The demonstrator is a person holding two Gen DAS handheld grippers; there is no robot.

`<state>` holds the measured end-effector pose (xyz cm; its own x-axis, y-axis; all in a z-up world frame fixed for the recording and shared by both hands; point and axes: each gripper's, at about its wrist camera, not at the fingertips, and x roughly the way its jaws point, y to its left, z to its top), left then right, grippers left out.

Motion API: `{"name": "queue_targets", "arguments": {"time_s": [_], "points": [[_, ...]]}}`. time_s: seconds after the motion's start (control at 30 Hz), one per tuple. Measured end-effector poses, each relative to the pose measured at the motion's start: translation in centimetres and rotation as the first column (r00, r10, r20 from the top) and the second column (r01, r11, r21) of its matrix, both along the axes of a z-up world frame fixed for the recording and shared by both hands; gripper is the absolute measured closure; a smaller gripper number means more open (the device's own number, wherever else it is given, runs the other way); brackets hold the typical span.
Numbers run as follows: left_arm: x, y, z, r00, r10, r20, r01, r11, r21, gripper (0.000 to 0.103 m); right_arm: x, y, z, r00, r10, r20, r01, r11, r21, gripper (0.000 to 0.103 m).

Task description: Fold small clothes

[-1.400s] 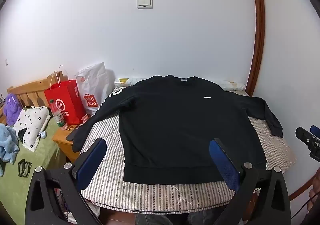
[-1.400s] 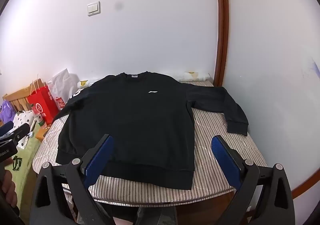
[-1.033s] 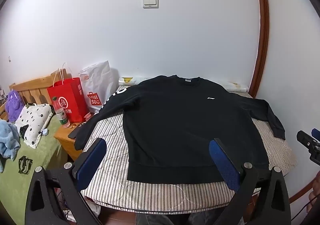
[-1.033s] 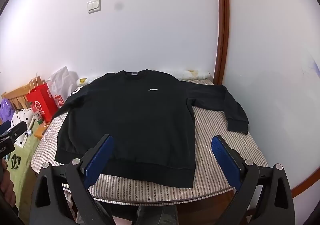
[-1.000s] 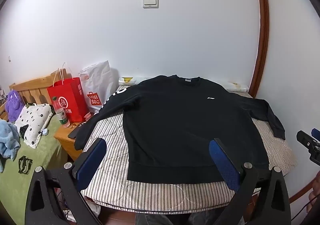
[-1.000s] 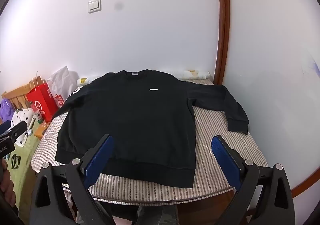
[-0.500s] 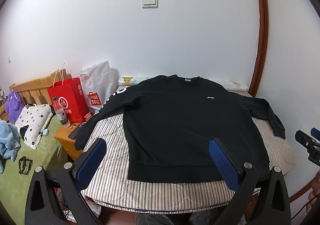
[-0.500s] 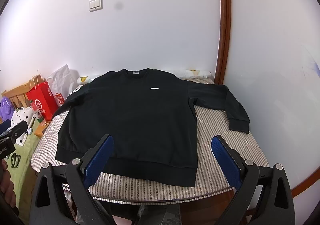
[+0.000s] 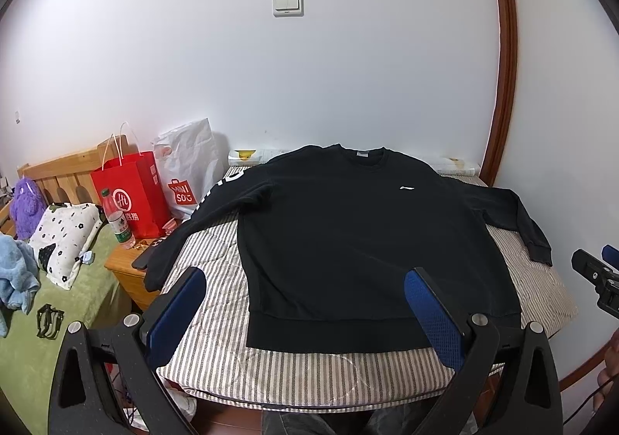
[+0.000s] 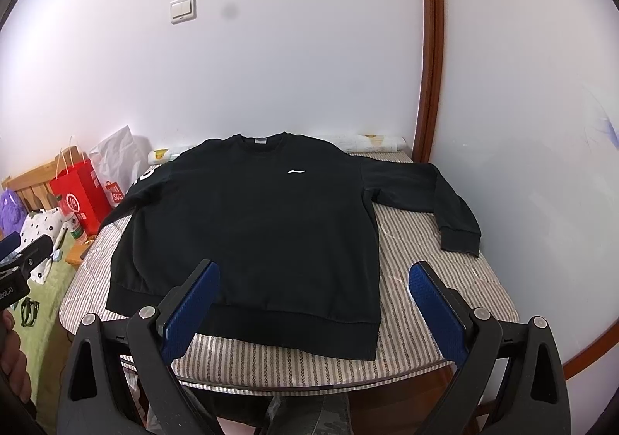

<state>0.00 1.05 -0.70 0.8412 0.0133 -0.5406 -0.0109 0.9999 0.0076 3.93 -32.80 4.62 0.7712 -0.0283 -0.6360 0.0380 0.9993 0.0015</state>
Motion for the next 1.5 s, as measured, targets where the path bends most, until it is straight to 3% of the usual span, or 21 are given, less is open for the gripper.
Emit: {"name": "queue_targets", "arguments": {"time_s": [1.5], "points": [[-0.07,-0.08,0.01,1.0,0.001,0.0,-0.001,1.0,-0.001,0.0,-0.07,-0.04,0.47,1.0,0.0,0.004,0.0,1.0,-0.008,0.006]]}}
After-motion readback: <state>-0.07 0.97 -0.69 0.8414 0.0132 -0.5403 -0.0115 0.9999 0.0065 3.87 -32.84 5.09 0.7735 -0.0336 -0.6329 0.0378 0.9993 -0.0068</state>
